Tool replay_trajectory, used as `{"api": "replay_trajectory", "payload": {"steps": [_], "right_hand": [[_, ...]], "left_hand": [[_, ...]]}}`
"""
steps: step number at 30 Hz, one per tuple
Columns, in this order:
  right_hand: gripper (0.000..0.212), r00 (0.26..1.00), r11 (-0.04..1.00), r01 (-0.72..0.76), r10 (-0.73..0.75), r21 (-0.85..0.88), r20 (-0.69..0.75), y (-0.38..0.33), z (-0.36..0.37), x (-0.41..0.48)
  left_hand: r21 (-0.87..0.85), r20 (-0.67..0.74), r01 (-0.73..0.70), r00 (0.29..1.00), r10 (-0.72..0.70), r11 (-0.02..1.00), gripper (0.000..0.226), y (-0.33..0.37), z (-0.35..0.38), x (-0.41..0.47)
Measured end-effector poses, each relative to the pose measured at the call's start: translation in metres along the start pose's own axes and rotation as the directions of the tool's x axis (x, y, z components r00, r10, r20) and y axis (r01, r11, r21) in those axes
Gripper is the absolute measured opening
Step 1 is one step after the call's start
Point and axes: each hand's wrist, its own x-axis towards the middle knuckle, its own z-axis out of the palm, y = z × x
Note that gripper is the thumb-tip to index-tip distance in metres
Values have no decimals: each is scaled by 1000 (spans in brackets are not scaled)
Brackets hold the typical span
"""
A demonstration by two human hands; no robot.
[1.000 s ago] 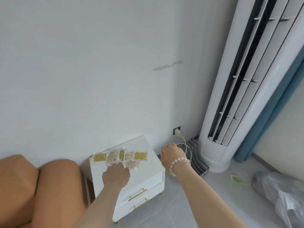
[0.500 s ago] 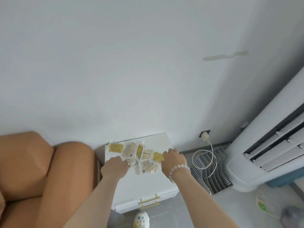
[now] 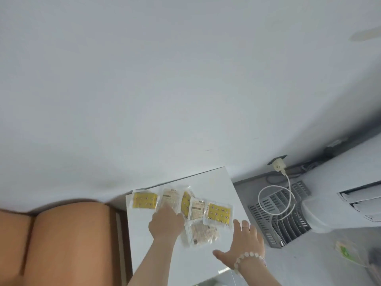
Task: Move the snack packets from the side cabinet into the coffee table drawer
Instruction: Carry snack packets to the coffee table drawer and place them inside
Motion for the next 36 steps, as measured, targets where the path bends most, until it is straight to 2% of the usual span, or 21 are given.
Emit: {"api": "replay_trajectory", "payload": {"steps": [5, 10, 14, 18, 20, 26, 31, 36], "right_hand": [[127, 993, 999, -17, 23, -51, 115, -18, 32, 63], [144, 989, 997, 47, -39, -55, 143, -56, 61, 124], [150, 989, 996, 41, -30, -73, 143, -68, 97, 145], [150, 988, 999, -42, 43, -11, 151, -57, 116, 150], [145, 993, 999, -10, 14, -34, 119, -48, 120, 151], [120, 994, 995, 96, -94, -31, 49, -32, 118, 150], [115, 995, 995, 99, -99, -9, 26, -29, 116, 157], [107, 991, 993, 117, -119, 30, 56, -29, 115, 159]], "left_hand": [[111, 59, -24, 998, 17, 994, 43, -10, 45, 44], [141, -36, -6, 999, 12, 990, 70, -22, 63, 84], [58, -17, 6, 1000, -5, 998, 99, -9, 81, 117], [13, -6, -32, 999, 32, 999, 107, 2, 101, 128], [7, -15, -17, 1000, 17, 1000, 111, 2, 110, 129], [4, -22, 19, 1000, -19, 1000, 103, 4, 114, 131], [-28, 6, 36, 999, -36, 999, 87, 1, 109, 135], [23, -7, 16, 1000, -16, 1000, 72, 5, 106, 137]]}}
